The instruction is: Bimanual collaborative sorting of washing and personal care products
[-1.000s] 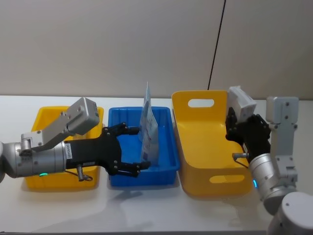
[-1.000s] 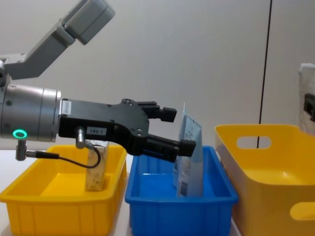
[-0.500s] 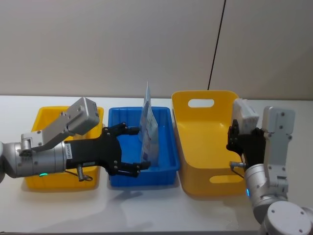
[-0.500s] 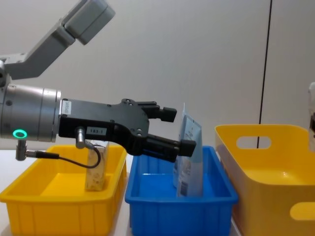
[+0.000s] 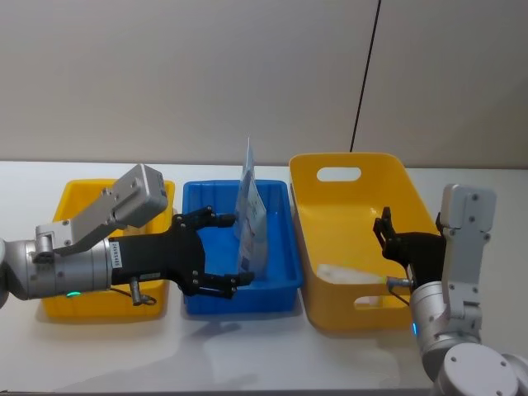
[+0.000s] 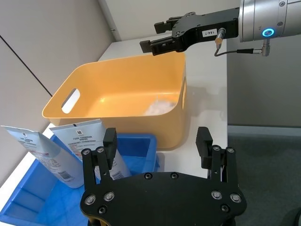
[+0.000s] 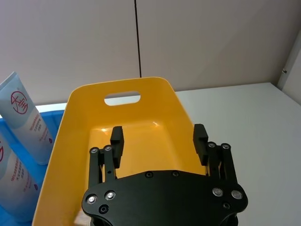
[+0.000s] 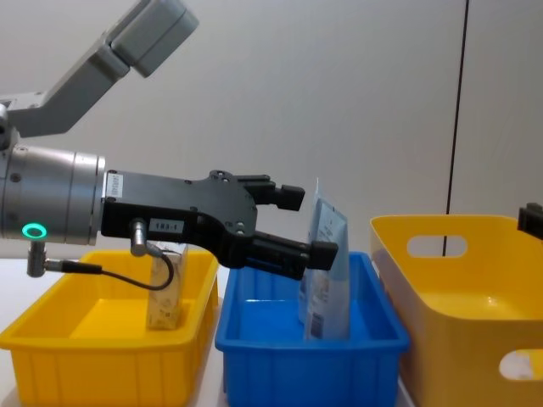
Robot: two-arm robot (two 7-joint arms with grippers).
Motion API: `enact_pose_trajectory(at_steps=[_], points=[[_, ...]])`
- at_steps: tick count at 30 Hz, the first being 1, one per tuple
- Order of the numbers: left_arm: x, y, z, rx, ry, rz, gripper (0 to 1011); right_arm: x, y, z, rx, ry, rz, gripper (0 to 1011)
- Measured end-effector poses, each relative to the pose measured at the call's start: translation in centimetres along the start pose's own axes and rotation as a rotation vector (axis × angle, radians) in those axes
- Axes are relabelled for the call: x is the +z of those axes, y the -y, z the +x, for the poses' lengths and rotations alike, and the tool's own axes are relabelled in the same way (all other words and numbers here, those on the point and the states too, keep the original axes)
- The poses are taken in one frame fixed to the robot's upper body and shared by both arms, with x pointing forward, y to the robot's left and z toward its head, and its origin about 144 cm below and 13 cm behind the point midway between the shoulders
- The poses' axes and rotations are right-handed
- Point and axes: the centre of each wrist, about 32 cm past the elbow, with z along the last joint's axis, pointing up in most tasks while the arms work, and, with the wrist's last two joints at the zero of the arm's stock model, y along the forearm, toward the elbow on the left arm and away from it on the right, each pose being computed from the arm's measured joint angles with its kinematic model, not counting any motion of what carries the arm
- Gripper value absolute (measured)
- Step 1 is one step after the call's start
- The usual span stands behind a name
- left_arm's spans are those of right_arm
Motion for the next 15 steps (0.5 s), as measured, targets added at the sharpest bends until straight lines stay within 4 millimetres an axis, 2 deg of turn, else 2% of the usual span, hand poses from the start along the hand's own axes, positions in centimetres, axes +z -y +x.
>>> enact_pose_trajectory(at_steps=[6,15], points=[[0.0,0.0,0.0,0.0,0.0,0.0,1001,-0.01,0.06,-0.12,-0.006,-0.002,-0.003,1003],[0.0,0.0,0.0,0.0,0.0,0.0,1002,-0.04,0.11,-0.2,-0.012,-0.002,-0.006,1003]])
